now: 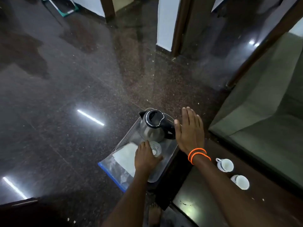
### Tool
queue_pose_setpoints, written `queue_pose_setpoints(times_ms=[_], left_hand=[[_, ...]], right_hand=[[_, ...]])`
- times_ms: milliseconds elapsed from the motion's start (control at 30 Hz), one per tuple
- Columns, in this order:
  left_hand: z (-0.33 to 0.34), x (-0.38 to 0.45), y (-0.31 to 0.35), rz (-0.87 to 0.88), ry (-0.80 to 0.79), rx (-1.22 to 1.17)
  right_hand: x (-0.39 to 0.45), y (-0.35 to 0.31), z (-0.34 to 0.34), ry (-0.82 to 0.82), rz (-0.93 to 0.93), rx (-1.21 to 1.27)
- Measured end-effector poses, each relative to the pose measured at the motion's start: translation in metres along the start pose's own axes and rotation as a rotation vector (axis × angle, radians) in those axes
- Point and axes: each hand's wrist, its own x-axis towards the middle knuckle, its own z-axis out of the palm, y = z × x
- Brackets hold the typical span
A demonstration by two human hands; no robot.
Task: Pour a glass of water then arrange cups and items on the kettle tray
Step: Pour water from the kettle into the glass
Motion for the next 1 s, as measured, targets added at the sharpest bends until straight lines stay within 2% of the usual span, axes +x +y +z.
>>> queue_pose_setpoints(times_ms=[133,267,400,533,733,867,1000], left_hand=[[0.012,0.009,-0.003,-0.039,-0.056,-0.055],[0.008,0.017,-0.005,-0.024,-0.047,-0.094],[-0.023,0.015,-0.006,0.027,-0.007,-0.129],[-0.079,0.011,-0.011,0.148,0.049,-0.112],[-0.165,0.014,-0.023,0.274,0.260,-0.089],[-0.198,0.016,-0.024,0.282,0.340,-0.087],[-0.208,0.019,-0.026,0.291,0.358,-0.062]], right_hand=[[0.001,0.006,0.010,0.015,0.014,0.006],[0.009,0.005,0.017,0.015,0.007,0.047],[0.014,0.002,0.025,-0.092,0.038,0.241],[0.021,0.004,0.031,-0.124,0.259,0.588],[0.013,-0.006,0.059,-0.233,0.602,0.802],[0.008,-0.018,0.070,-0.134,0.688,1.025],[0.008,-0.022,0.076,-0.038,0.917,1.153]])
